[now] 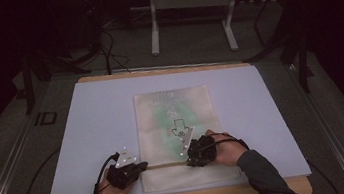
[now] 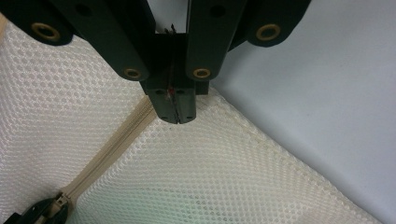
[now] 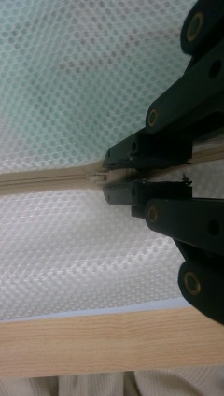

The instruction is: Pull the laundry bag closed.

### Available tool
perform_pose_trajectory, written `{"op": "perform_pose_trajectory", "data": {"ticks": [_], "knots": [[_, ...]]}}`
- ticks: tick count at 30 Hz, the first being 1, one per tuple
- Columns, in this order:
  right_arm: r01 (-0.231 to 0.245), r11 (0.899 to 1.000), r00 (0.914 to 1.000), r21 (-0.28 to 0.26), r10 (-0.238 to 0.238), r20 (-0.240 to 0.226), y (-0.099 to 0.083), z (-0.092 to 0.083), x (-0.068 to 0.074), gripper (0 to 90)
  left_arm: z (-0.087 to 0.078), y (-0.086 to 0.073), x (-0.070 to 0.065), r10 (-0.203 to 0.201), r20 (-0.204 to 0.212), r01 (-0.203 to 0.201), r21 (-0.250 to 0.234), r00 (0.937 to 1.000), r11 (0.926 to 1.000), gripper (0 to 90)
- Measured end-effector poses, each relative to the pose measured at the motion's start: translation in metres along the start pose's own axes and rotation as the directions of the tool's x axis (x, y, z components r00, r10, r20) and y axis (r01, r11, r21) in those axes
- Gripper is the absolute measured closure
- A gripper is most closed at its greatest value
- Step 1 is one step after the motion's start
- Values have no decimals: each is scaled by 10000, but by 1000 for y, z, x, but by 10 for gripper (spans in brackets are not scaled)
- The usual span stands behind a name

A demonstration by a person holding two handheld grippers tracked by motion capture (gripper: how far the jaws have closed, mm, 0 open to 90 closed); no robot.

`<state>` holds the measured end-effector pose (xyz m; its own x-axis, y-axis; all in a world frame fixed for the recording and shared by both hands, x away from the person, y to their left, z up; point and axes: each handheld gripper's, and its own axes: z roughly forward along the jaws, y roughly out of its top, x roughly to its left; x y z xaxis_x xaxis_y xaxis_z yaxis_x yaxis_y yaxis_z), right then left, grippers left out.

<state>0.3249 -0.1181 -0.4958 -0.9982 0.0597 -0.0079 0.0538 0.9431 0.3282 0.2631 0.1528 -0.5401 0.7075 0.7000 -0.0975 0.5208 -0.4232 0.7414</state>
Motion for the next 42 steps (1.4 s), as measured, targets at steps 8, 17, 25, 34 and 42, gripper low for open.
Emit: {"op": "perform_pose_trajectory", "data": {"ticks": [8, 17, 25, 34, 42], "knots": [[-58, 10000, 10000, 74, 57, 29, -6, -4, -1, 822, 0, 0, 0, -2, 3, 2, -6, 10000, 10000, 896], [-133, 9996, 9999, 242, 131, 95, -12, -8, -2, 822, 0, 0, 0, -1, -4, 1, -6, 10000, 10000, 896], [-236, 9992, 9997, 333, 233, 116, -18, -11, -3, 822, 0, 0, 0, 1, -10, -1, -1, 10000, 10000, 896], [-199, 9992, 9997, 351, 194, 149, -22, -13, -3, 822, 0, 0, 0, 6, -16, -6, 0, 10000, 10000, 896], [-204, 9991, 9997, 369, 199, 125, -22, -12, -4, 822, 0, 0, 0, -1, -12, 1, -3, 10000, 10000, 896]]}}
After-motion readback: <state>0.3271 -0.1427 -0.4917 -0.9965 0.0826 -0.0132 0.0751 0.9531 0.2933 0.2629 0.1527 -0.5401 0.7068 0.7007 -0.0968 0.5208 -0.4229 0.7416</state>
